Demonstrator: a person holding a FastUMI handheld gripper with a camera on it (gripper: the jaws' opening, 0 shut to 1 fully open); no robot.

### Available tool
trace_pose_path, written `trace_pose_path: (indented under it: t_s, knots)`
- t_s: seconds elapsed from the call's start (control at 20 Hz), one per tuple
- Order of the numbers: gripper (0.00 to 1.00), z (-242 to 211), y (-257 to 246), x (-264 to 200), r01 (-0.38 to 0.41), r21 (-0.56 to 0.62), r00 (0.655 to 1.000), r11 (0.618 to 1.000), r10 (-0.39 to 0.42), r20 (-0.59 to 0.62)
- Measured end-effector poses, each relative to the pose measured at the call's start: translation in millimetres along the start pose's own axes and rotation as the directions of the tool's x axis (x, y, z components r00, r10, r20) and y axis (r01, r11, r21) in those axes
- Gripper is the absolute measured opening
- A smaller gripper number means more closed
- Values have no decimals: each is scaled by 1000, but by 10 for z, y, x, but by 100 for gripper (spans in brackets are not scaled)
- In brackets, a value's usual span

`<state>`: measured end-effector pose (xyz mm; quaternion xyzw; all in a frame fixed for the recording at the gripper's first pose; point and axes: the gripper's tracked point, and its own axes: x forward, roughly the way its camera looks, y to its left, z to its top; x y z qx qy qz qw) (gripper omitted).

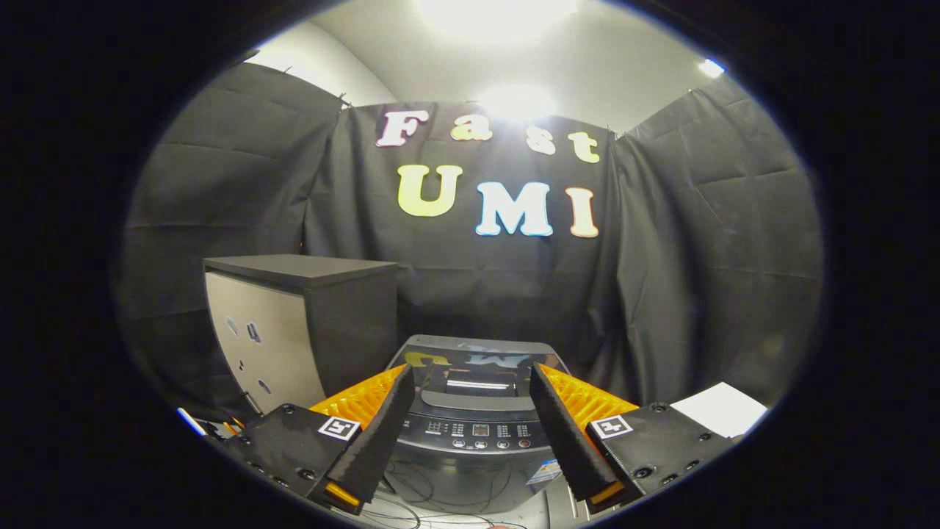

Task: Put the clothes into the washing machine and then close the washing machine lid.

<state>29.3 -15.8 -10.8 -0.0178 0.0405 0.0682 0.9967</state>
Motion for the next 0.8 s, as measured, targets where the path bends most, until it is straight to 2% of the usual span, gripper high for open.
trace_pose_path:
  t_s: [0.4,0.8]
  knots:
    - [98,40,226,-318,-56,-42,997,998,58,51]
    - [98,166,48,-337,-3,-42,996,999,7,86]
